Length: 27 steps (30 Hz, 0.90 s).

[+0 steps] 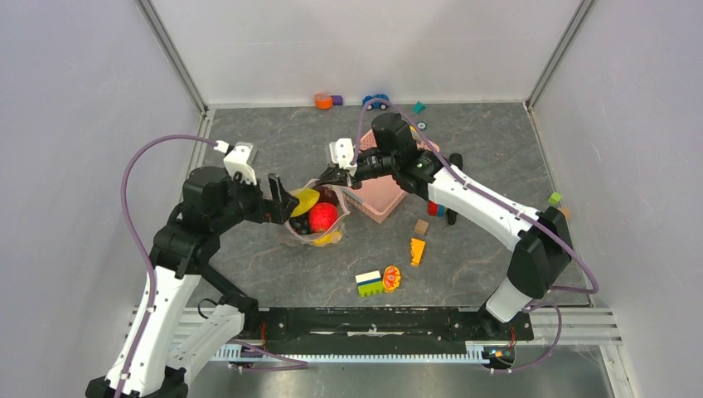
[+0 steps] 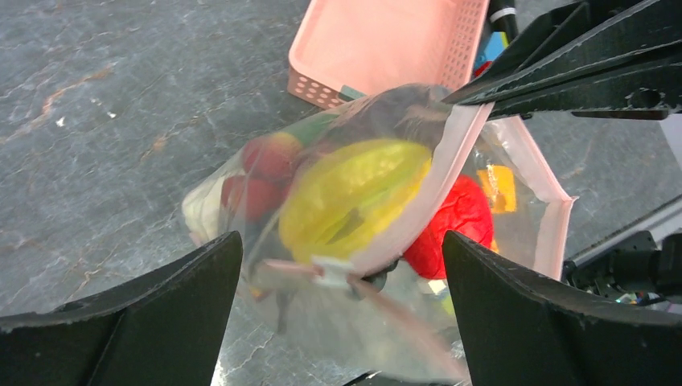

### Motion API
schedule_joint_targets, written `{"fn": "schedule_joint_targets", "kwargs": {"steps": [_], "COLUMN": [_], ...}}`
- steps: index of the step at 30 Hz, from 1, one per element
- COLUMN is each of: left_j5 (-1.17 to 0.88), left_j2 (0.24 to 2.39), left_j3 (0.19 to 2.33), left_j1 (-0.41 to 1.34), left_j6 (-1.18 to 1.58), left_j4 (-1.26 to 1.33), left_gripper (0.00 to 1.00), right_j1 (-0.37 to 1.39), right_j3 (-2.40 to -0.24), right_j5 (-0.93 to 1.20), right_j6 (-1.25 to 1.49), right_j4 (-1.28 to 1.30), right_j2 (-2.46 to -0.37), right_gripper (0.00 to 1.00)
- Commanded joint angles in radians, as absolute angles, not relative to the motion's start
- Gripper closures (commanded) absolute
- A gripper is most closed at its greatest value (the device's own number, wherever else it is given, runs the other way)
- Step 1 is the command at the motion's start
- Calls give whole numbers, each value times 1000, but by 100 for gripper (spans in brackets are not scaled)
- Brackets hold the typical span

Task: Place the food in the zip-top bag and seal the zipper
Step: Adjust the zipper food storage bag at the center of the board.

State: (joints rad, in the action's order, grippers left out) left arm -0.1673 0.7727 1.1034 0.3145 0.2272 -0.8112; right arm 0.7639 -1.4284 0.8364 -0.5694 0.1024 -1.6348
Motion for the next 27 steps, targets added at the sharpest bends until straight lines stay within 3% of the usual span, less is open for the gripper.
{"fn": "schedule_joint_targets", "kwargs": {"steps": [1,8,20,27], "left_j5": [-300,-372,-476,-531], "left_j2": [725,606,640,646], "left_j3": [1092,1041,1048,1011], "left_j1": [317,316,318,317], "left_j6": [167,146,130,126], "left_j4": [-742,-694,-763,-753], "left_gripper": [0,0,0,12], "right_j1": [768,755,722,697], "right_j3": [-1499,-1574,-1734,-1765], "right_j5": [986,981,982,1013], "right_j6": [-686,-712,-690,-718], "right_j4": [163,251,374,414], "right_j2": [-1635,-1666,-1771,-1809], "right_gripper": [100,100,100,100]}}
